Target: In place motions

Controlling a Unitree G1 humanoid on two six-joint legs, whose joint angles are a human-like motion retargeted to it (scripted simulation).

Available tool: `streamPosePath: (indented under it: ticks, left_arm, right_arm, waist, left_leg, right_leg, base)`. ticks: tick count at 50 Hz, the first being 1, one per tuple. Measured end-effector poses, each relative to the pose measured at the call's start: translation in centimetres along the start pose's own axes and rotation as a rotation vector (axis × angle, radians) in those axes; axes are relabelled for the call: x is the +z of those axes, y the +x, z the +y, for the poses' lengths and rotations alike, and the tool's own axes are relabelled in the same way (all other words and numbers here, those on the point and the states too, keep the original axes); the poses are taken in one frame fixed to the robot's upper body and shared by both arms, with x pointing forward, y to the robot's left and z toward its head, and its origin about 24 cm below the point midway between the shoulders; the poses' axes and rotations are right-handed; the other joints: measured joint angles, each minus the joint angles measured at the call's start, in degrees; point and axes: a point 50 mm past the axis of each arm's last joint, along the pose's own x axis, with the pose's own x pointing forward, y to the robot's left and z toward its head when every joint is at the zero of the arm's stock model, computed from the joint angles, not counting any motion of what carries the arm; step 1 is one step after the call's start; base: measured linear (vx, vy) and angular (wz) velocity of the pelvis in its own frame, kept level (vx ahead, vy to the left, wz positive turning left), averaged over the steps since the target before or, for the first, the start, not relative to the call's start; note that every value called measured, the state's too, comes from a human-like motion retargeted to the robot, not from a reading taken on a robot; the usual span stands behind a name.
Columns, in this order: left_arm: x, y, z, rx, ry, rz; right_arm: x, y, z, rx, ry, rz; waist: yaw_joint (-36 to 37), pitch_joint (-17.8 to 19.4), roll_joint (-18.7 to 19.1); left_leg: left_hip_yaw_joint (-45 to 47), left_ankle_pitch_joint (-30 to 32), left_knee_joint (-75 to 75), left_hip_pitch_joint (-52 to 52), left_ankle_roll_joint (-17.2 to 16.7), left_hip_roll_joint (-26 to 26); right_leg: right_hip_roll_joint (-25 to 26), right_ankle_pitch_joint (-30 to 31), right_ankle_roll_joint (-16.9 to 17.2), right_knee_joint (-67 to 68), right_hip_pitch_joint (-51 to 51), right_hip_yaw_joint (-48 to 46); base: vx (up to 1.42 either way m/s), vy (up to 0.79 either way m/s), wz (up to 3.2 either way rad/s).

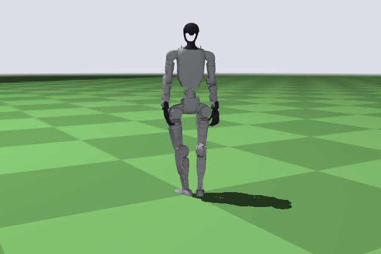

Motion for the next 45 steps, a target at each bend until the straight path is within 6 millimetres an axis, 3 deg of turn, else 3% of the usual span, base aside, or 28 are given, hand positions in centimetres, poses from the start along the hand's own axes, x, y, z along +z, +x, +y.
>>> streamPosePath:
  ticks: [45]
  left_arm:
    - [0.07,0.01,-0.09,-0.003,-0.012,-0.005]
  right_arm:
    - [0.12,-0.03,-0.08,-0.002,-0.011,-0.001]
  waist:
    - [-0.1,0.1,0.1]
  left_leg:
    - [-0.5,-0.1,0.3,-0.3,-0.1,0.0]
  right_leg:
    - [-0.1,0.0,0.0,-0.1,0.0,-0.6]
  base:
    - [0.0,0.0,0.0]
